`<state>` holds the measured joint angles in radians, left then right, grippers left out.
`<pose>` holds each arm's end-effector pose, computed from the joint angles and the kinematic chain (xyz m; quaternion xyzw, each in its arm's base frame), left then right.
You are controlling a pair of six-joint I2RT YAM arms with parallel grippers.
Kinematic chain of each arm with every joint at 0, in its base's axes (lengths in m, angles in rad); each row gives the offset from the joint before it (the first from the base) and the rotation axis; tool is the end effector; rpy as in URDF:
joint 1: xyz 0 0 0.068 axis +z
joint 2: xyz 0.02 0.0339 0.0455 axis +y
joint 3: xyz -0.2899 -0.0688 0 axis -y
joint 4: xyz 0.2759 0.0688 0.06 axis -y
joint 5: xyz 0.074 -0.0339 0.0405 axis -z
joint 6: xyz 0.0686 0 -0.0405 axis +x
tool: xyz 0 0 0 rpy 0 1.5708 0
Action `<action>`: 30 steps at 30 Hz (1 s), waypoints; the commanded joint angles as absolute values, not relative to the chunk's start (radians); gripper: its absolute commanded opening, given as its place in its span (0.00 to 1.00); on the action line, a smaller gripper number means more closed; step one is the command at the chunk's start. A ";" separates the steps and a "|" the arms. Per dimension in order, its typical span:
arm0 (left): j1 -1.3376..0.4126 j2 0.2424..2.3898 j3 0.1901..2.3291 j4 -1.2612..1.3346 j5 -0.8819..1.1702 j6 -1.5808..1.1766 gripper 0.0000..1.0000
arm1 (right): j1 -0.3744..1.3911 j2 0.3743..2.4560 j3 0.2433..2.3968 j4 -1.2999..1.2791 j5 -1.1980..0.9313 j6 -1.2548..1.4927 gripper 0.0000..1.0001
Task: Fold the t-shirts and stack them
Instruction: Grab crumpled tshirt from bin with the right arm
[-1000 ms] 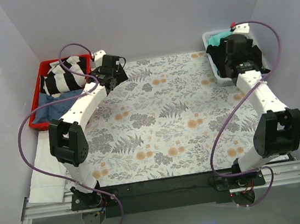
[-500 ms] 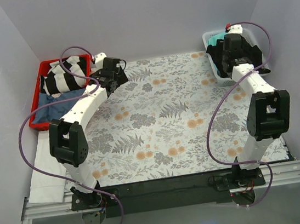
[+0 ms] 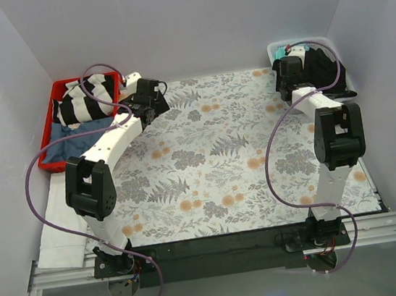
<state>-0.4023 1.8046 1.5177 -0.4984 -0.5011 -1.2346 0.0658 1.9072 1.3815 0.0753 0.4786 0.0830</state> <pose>0.4395 -0.1512 0.2801 -0.4486 0.7803 -0.1142 0.4206 0.5069 0.0017 0.2419 0.1330 0.8219 -0.1619 0.5297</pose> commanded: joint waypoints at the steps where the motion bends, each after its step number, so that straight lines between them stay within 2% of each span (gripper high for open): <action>1: -0.403 1.770 1.506 -0.483 -0.526 -1.232 0.88 | 0.061 1.971 1.486 0.133 0.541 0.092 0.63; 13: -0.405 1.798 1.517 -0.480 -0.532 -1.216 0.88 | 0.035 2.121 1.652 0.129 0.508 0.080 0.58; 16: -0.405 1.799 1.522 -0.482 -0.535 -1.212 0.88 | 0.028 2.137 1.660 0.123 0.489 0.081 0.41; 19: -0.405 1.799 1.522 -0.480 -0.537 -1.212 0.88 | 0.026 2.135 1.658 0.112 0.483 0.086 0.08; 20: -0.405 1.799 1.523 -0.482 -0.537 -1.212 0.88 | 0.026 2.128 1.654 0.107 0.480 0.093 0.01; 30: -0.405 1.793 1.525 -0.489 -0.505 -1.236 0.87 | 0.130 1.925 1.569 0.101 0.524 0.219 0.01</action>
